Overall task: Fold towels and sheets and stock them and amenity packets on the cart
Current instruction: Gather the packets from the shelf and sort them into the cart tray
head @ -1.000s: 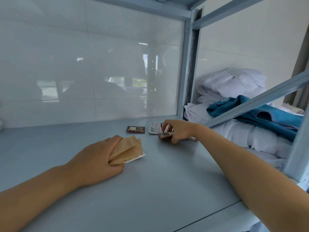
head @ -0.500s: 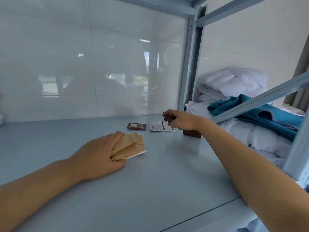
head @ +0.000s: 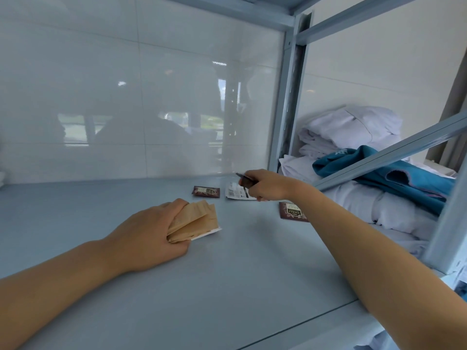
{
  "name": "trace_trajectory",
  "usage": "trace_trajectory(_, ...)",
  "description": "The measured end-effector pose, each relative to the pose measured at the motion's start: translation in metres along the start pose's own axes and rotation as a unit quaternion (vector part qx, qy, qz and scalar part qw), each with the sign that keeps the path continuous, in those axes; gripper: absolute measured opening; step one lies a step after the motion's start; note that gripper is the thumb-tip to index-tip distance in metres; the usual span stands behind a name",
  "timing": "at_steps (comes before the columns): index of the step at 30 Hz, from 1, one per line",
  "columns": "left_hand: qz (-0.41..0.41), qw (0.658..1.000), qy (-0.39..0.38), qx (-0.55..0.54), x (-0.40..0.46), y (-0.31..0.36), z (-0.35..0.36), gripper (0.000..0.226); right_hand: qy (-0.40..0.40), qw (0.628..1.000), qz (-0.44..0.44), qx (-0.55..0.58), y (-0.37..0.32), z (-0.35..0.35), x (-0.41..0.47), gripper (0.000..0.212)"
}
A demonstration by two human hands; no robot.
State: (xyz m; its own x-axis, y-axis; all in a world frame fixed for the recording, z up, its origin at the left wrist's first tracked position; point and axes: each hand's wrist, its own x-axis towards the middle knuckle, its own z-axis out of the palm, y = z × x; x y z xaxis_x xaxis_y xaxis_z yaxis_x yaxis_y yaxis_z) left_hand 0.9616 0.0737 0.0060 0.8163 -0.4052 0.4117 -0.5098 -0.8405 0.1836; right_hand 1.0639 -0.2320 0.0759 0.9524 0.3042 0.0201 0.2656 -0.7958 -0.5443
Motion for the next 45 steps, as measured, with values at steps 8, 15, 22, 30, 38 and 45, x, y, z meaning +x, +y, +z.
trace_trajectory(8,-0.002,1.000,0.003,-0.002,0.000,-0.001,0.001,0.042,-0.080,0.904,0.235,-0.349,0.032,-0.016,-0.003,0.038)
trace_trajectory(15,-0.006,1.000,-0.001,-0.001,-0.001,0.000,0.000,0.041,-0.103,0.893,0.233,-0.372,0.040,-0.005,0.011,0.035)
trace_trajectory(22,-0.008,1.000,0.001,0.001,-0.002,0.001,0.000,0.043,-0.055,0.888,0.245,-0.385,0.051,-0.004,0.011,0.014)
trace_trajectory(30,-0.003,1.000,-0.004,-0.006,-0.002,0.002,-0.001,0.040,0.090,0.954,0.064,-0.279,0.066,-0.002,0.041,0.027)
trace_trajectory(38,0.000,1.000,0.009,-0.012,0.001,-0.001,0.005,0.041,0.067,0.982,0.024,-0.174,0.049,-0.001,0.094,0.035)
trace_trajectory(45,-0.004,1.000,-0.005,-0.016,0.005,-0.004,0.002,0.040,-0.036,0.972,0.045,-0.226,0.035,0.010,0.091,0.039)
